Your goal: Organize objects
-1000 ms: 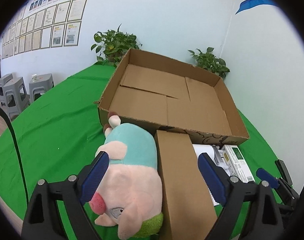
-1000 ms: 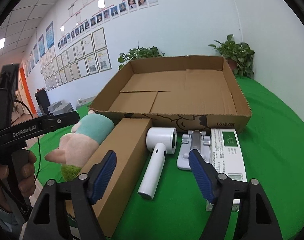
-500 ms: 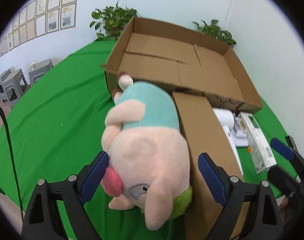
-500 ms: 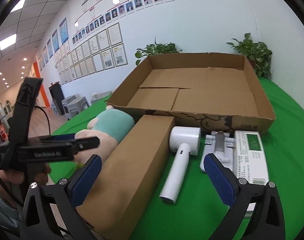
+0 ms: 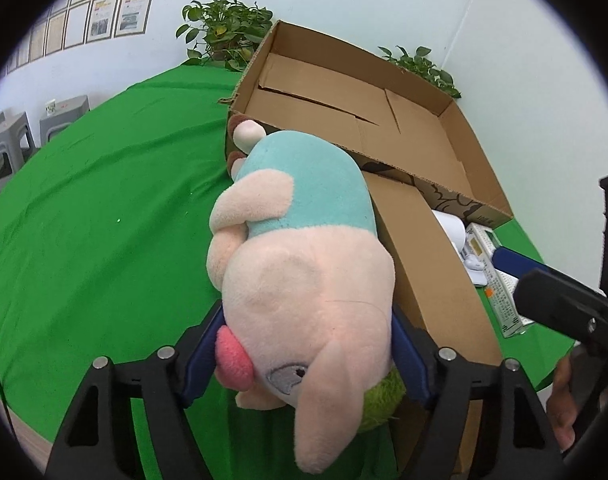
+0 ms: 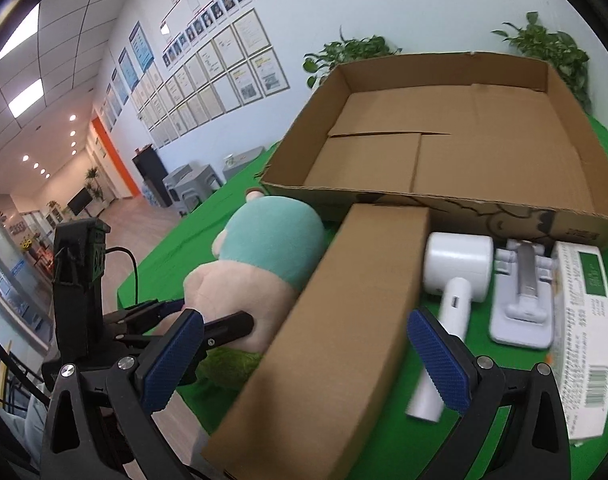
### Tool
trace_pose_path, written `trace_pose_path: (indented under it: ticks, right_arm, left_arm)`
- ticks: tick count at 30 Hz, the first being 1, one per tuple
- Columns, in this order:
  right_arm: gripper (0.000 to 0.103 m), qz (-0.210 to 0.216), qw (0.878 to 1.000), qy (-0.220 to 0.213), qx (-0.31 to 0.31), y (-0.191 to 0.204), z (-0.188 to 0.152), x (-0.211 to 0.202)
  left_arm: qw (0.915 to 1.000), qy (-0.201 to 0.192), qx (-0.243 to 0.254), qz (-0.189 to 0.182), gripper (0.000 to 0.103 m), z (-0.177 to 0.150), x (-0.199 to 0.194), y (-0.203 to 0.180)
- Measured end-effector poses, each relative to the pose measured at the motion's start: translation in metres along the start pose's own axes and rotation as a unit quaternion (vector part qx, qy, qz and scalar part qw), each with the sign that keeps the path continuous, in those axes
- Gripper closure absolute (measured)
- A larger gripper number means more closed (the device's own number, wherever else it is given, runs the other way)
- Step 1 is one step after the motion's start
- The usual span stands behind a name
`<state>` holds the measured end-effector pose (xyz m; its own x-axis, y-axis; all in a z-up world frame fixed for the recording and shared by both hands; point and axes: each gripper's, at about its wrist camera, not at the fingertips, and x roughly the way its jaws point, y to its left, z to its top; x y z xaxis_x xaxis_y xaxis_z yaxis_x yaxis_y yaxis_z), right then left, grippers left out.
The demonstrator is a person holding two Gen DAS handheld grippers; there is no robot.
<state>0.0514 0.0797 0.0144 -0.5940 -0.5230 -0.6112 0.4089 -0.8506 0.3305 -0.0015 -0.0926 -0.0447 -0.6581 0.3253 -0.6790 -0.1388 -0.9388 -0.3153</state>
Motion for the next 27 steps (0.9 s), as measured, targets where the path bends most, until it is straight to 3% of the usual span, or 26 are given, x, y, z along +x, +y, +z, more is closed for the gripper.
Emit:
trace_pose_path:
  ticks: [4,8,13,18,27]
  right_arm:
    - [0.000,0.029,0.999,0.020,-0.004,0.018,0.022,0.022]
    - [0.000,0.075,0.996,0.051,0.007,0.037,0.041,0.049]
    - [0.000,0.093,0.991,0.091,0.007,0.057,0.049,0.089]
    - [0.001,0.078,0.986,0.144,0.035,0.061,0.045,0.133]
    - [0.001,0.034,0.988,0.151,-0.012,0.089,0.033,0.162]
  left_arm:
    - [0.9996,-0.003,-0.022,-0.017,0.031,-0.002,-0.012,0.012]
    - [0.9995,-0.019,-0.021,-0.011,0.031,-0.005,-0.032,0.019]
    - [0.9995,-0.017,-0.023,-0.014,0.032,-0.013,-0.037,0.029]
    - [0.9995,-0.021,-0.016,-0.016,0.032,-0.020,-0.040,0.032]
    - [0.9994,-0.026,-0.016,-0.020,0.033,-0.026,-0.043,0.035]
